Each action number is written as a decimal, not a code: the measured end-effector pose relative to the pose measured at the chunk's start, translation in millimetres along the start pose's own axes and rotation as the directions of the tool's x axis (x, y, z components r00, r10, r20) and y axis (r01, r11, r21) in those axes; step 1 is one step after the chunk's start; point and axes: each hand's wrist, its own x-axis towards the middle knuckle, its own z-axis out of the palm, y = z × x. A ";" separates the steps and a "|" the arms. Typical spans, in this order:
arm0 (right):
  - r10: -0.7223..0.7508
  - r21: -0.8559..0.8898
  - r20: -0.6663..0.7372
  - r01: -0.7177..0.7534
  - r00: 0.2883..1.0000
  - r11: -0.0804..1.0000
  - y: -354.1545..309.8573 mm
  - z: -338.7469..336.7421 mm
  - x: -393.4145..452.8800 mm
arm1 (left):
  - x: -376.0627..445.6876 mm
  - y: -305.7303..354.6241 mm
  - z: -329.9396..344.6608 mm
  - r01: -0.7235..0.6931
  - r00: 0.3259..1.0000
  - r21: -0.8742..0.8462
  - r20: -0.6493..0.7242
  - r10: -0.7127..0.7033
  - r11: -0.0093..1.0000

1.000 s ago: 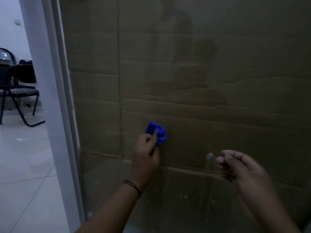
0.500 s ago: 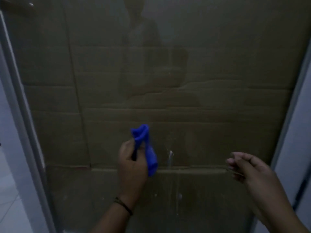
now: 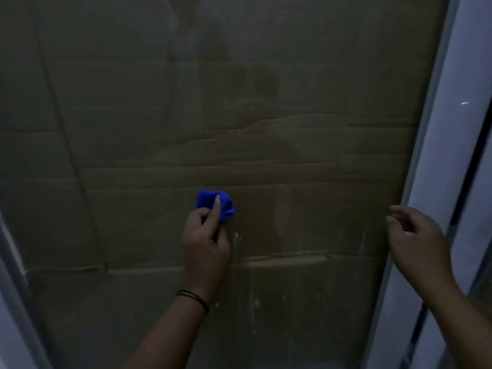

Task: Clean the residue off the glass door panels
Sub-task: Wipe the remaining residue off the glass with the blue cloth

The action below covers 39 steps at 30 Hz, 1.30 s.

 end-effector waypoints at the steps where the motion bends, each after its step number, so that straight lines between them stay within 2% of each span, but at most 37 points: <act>1: 0.008 0.003 0.002 -0.008 1.000 1.000 2.2 -0.3 0.6 | -4.9 7.3 8.6 -0.023 0.999 -0.018 0.033 0.024 1.000; 6: 0.016 -0.004 0.013 -0.016 1.000 1.000 9.5 -2.9 1.5 | -28.8 41.0 45.2 -0.085 0.972 -0.080 0.213 0.100 0.993; 9: 0.005 -0.015 0.017 -0.005 1.000 1.000 11.9 -5.6 0.9 | -39.4 62.8 61.0 -0.080 0.936 -0.194 0.322 0.140 0.978; 11: 0.014 -0.015 0.019 -0.014 1.000 1.000 13.2 -8.0 1.1 | -43.0 74.4 65.6 -0.011 0.918 -0.287 0.376 0.123 0.958; 13: 0.033 -0.001 0.012 -0.033 0.999 0.999 14.5 -10.0 1.6 | -43.3 82.5 62.9 0.148 0.925 -0.360 0.379 0.000 0.921; 16: 0.046 0.025 -0.003 -0.046 0.999 0.999 17.5 -12.1 2.3 | -30.8 87.8 41.7 0.340 0.938 -0.513 0.248 -0.243 0.788; 18: 0.052 0.037 -0.007 -0.052 0.999 0.998 18.8 -13.2 2.9 | -11.1 83.2 20.4 0.302 0.949 -0.570 0.106 -0.297 0.764; 19: 0.054 0.049 -0.008 -0.054 0.998 0.997 18.4 -13.1 3.4 | 1.1 76.6 9.8 0.234 0.962 -0.552 0.010 -0.274 0.800; 21: 0.054 0.077 -0.015 -0.053 0.998 0.996 16.7 -12.8 3.7 | 26.5 57.3 -7.6 0.089 0.972 -0.411 -0.164 -0.169 0.907; 23: 0.052 0.102 -0.026 -0.049 0.998 0.994 15.4 -13.1 3.8 | 46.0 37.5 -14.9 0.052 0.970 -0.197 -0.224 -0.096 0.979; 27: 0.047 0.133 -0.024 -0.043 0.999 0.990 17.1 -13.4 4.9 | 47.5 24.8 -1.3 -0.043 0.994 0.003 -0.097 0.043 0.999; 30: 0.052 0.123 -0.018 -0.050 0.998 0.991 23.3 -15.2 6.4 | 30.6 37.7 23.3 -0.151 0.988 0.000 0.015 0.151 0.989; 35: 0.057 0.123 -0.019 -0.055 0.998 0.991 35.3 -18.5 4.8 | -14.1 73.7 69.9 -0.301 0.926 0.002 0.240 0.292 0.954; 39: 0.070 0.128 -0.003 -0.069 0.998 0.989 41.6 -17.3 1.0 | -53.0 92.4 103.4 -0.334 0.841 -0.046 0.436 0.320 0.941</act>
